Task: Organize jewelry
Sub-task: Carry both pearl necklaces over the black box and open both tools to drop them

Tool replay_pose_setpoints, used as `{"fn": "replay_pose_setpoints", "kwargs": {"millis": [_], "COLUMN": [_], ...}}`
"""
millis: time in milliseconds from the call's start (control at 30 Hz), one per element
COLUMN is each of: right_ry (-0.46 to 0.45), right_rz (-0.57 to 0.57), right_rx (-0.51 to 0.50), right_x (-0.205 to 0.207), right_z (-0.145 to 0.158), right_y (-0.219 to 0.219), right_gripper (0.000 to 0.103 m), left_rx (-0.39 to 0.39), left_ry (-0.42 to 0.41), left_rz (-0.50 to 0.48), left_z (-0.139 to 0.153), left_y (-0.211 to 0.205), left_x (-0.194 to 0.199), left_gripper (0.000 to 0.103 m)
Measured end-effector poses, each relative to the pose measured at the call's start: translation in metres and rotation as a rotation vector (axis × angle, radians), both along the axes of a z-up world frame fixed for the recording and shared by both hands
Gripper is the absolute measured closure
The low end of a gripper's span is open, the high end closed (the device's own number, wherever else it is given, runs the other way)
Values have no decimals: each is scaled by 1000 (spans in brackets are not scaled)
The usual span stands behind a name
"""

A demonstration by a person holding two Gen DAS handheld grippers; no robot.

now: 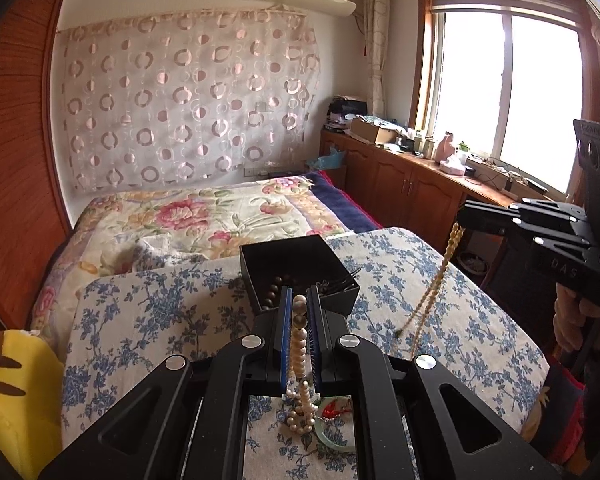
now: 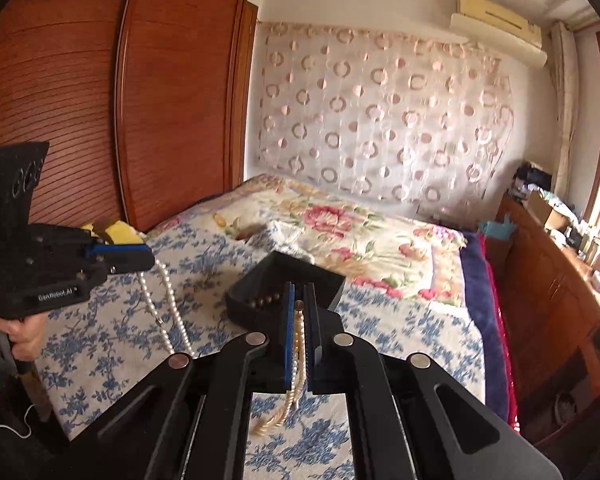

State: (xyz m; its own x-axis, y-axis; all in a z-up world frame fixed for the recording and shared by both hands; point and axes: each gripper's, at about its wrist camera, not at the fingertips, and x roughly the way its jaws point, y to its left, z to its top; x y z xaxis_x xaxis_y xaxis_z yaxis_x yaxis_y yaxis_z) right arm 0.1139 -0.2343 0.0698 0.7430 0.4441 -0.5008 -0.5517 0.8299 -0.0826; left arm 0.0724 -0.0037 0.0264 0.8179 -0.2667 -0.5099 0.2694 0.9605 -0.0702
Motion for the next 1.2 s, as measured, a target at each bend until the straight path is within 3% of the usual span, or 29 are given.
{"fn": "replay_pose_setpoints", "kwargs": {"millis": [467,867,1200], "right_ry": [-65,-100,-88], "right_rz": [5,24,59], "right_rx": [-16,-7,19], "right_x": [20,62,116], "right_z": [31,56,72], "right_y": [5,14,31], "right_gripper": [98,98,98], "left_rx": [32,38,21], "left_ry": [-64,-137,-108], "left_rz": [-22,-18,-40], "left_z": [40,89,98], "left_y": [-10,-9,-11], "left_x": [17,55,101], "left_gripper": [96,96,96]}}
